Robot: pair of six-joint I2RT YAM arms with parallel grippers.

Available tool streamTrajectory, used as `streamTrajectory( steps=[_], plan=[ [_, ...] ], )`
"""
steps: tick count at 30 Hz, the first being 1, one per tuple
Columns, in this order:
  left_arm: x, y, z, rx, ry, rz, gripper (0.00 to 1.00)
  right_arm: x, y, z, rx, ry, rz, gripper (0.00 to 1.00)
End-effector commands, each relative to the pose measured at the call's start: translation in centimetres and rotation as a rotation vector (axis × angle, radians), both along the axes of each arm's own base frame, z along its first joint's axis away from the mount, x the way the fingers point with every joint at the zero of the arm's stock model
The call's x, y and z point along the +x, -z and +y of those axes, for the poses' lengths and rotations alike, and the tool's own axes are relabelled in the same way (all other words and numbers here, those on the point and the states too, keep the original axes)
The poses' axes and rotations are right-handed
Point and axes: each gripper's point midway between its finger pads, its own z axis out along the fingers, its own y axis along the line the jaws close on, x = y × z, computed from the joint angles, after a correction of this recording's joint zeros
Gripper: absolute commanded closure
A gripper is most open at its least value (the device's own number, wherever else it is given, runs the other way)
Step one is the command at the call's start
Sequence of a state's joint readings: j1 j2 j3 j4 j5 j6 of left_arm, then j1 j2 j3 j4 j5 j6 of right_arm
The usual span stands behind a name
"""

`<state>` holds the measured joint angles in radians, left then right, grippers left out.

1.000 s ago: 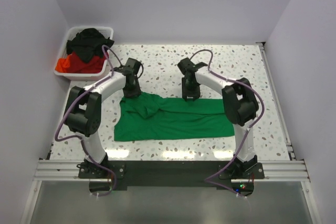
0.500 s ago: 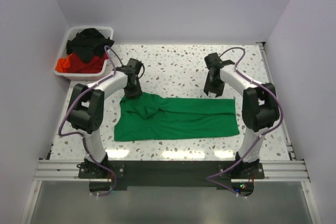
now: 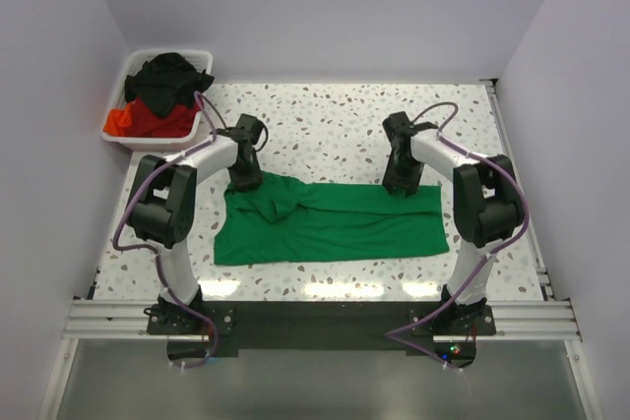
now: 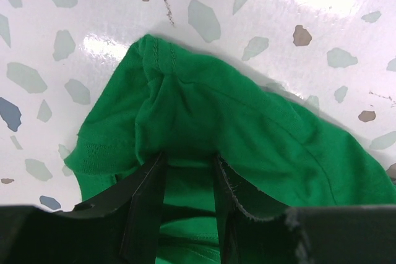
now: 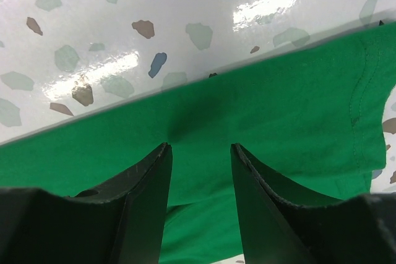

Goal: Fold and stack the t-shirts
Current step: Fold the tshirt

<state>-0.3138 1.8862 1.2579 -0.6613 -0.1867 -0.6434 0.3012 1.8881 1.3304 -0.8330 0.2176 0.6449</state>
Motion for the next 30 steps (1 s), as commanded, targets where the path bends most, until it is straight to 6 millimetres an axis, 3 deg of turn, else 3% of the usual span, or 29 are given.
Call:
streamTrajectory(
  steps=[1,7,15,30],
  plan=[
    [-0.8,1.2,0.8,0.004,-0.047,0.046,0.60,-0.1,0.2,-0.1,0.015,0.040,0.002,0.53],
    [-0.9,2.0,0.9,-0.006,-0.075,0.077,0.60,-0.3,1.1,-0.7,0.023,0.067,0.025,0.53],
    [1.0,1.6,0.4,-0.024,-0.092,0.062,0.60,0.3,2.1,-1.0,0.056,0.090,0.048,0.53],
    [3.8,1.3,0.1,-0.014,-0.096,0.040,0.59,4.4,3.1,-1.3,0.060,0.086,0.027,0.53]
  ],
)
